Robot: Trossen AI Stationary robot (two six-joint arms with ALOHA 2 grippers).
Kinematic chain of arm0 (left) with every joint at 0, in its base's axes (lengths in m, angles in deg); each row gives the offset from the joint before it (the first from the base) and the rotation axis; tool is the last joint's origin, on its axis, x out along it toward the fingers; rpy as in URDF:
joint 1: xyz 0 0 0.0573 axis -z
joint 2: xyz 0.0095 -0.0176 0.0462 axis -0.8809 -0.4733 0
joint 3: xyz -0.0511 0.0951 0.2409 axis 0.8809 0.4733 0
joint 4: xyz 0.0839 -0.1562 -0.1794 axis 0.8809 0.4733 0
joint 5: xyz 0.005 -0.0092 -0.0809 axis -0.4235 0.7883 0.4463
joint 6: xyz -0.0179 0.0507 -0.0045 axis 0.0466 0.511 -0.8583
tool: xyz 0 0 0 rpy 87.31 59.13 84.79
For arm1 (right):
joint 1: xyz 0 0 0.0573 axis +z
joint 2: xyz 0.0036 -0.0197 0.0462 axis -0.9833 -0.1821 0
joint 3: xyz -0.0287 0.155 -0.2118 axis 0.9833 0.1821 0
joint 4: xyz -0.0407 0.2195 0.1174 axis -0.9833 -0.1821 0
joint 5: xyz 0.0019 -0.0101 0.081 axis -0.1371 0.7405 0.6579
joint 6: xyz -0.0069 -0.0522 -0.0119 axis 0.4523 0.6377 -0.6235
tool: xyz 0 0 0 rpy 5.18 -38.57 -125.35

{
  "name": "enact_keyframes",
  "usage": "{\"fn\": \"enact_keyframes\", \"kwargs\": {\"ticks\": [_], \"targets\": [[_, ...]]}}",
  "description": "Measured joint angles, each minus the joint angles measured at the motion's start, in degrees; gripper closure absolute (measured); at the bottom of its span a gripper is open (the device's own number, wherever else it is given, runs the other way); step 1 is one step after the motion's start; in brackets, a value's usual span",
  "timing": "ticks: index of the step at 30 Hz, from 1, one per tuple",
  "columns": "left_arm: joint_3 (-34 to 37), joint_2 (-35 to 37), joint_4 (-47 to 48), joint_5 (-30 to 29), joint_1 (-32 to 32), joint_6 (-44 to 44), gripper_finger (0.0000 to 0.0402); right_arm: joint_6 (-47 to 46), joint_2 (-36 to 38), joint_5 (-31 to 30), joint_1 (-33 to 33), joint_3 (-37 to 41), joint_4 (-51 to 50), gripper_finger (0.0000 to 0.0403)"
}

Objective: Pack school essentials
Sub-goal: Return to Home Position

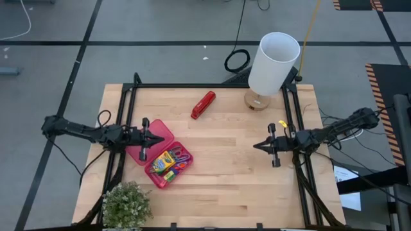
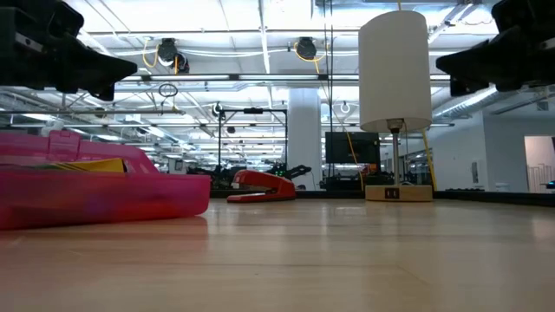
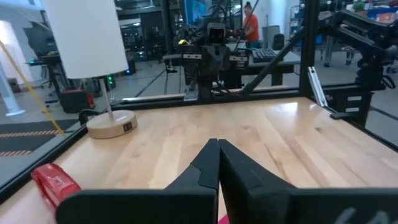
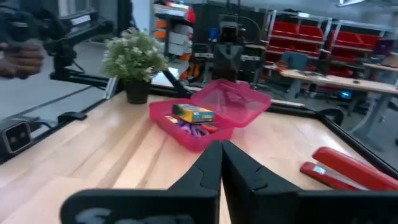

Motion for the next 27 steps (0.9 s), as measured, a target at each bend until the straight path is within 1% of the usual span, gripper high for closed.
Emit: {"fn": "enact_keyframes", "kwargs": {"ticks": [1, 4, 7, 11, 15, 20, 24, 27], "targets": [[0.0, 0.0, 0.0, 0.5, -0.4, 0.0, 0.0396, 0.3, 0.4, 1.1, -0.6, 0.0, -0.2, 0.0403], [0.0, 0.0, 0.5, 1.8, -1.7, 0.1, 0.0391, 0.9, 2.0, 1.4, -1.9, 0.1, -0.9, 0.0403], [0.0, 0.0, 1.8, 2.8, -2.6, 0.0, 0.0395, 1.7, 3.9, 4.1, -3.4, 0.2, -1.7, 0.0403], [0.0, 0.0, 2.3, 4.9, -3.3, -0.6, 0.0397, 1.7, 6.7, 6.1, -5.2, 0.2, -4.3, 0.0403], [0.0, 0.0, 2.3, 5.1, -3.3, -0.9, 0.0391, 2.4, 10.1, 8.7, -6.7, 0.2, -8.1, 0.0403], [0.0, 0.0, 2.3, 5.2, -3.3, -0.8, 0.0398, 3.1, 15.4, 9.4, -9.1, 0.5, -11.9, 0.0403], [0.0, 0.0, 2.0, 5.2, -3.3, -0.8, 0.0392, 3.2, 19.5, 13.3, -11.4, 0.5, -15.2, 0.0403], [0.0, 0.0, 2.0, 5.2, -3.3, -0.7, 0.0391, 3.3, 22.5, 13.2, -13.1, 0.5, -19.5, 0.0403]]}}
